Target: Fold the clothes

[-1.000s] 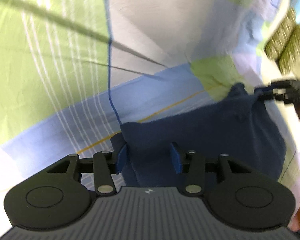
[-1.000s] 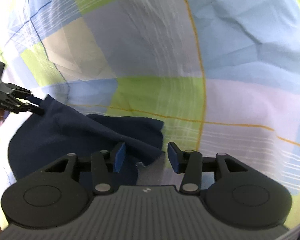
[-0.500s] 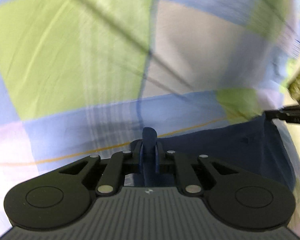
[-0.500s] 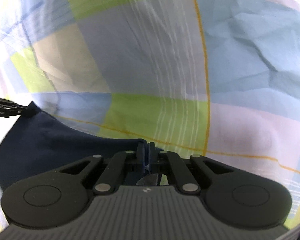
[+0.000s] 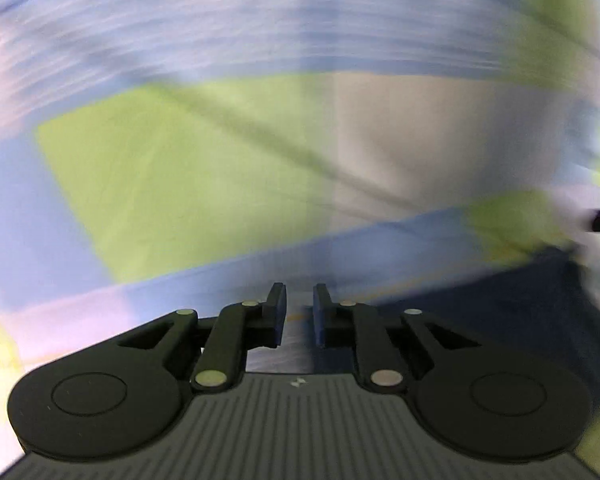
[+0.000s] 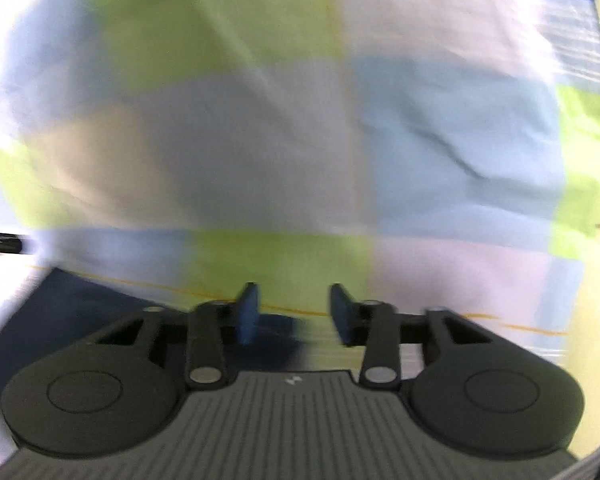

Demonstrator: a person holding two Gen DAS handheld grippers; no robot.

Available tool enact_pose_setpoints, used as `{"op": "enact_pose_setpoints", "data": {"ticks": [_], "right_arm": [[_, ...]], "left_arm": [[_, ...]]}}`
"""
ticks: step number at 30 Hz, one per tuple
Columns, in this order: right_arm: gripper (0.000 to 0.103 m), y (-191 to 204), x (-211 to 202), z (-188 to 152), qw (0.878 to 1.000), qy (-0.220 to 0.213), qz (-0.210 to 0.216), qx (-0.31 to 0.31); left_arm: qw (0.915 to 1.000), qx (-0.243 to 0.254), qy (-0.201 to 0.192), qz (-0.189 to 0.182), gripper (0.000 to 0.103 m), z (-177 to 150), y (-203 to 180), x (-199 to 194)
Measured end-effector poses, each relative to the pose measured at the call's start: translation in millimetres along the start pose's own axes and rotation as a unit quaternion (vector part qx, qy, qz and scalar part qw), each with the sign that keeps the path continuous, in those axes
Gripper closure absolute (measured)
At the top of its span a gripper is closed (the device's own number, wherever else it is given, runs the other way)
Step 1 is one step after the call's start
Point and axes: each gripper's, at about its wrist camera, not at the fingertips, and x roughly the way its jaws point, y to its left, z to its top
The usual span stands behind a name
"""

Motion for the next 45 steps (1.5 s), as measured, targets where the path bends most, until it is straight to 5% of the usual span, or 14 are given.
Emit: {"op": "enact_pose_setpoints", "data": {"ticks": [2, 6, 7, 13, 16, 21, 26, 30, 35, 39, 45], "right_arm": [[0.093, 24.5, 8.4, -11.9, 0.998, 0.025, 0.050, -0.030], [0.094, 51.1, 52.3, -35.5, 0.993, 0.053, 0.070, -0.073], [0.103, 50.1, 63.2, -36.9, 0.994, 0.053, 0.048, -0.083], [0.103, 10.0, 103.2, -21.0, 0.998, 0.038, -0.013, -0.039], [0.103, -11.9, 96.4, -3.2, 0.995, 0.039, -0.084, -0.024], [0.099, -52.6, 33.5, 7.6, 0.995, 0.001, -0.082, 0.061], [0.095, -9.6, -31.2, -36.0, 0.997, -0.007, -0.045, 0.066], [0.097, 53.6, -20.4, -98.3, 0.999, 0.026, 0.006, 0.042], [0.102, 49.2, 1.6, -116.1, 0.990, 0.013, -0.134, 0.047], [0.073, 32.5, -47.3, -121.3, 0.985, -0.011, -0.116, 0.123], [0.073, 46.6, -78.5, -168.2, 0.987, 0.015, -0.075, 0.141]], "left_arm": [[0.9975, 0.052, 0.012, -0.047, 0.077, -5.5, -28.2, 8.6], [0.9928, 0.117, 0.015, -0.018, 0.076, -23.9, -58.9, 55.0], [0.9939, 0.110, 0.011, -0.004, 0.075, -22.4, -56.7, 64.8], [0.9986, 0.016, 0.017, 0.047, 0.075, 1.6, -19.4, 101.6], [0.9952, 0.016, 0.022, 0.094, 0.082, 12.5, -9.7, 95.2], [0.9959, 0.032, -0.001, 0.085, 0.082, -4.1, -18.2, 25.1], [0.9988, 0.023, 0.007, 0.042, 0.081, -47.8, -57.0, -8.2], [0.9979, 0.036, -0.006, 0.055, 0.080, -77.6, -74.9, -0.7], [0.9950, 0.044, -0.030, 0.085, 0.077, -70.6, -62.8, -1.5], [0.9962, 0.025, -0.031, 0.078, 0.076, -80.3, -57.7, -27.8], [0.9966, 0.008, -0.024, 0.078, 0.074, -120.0, -59.3, -44.0]]}}
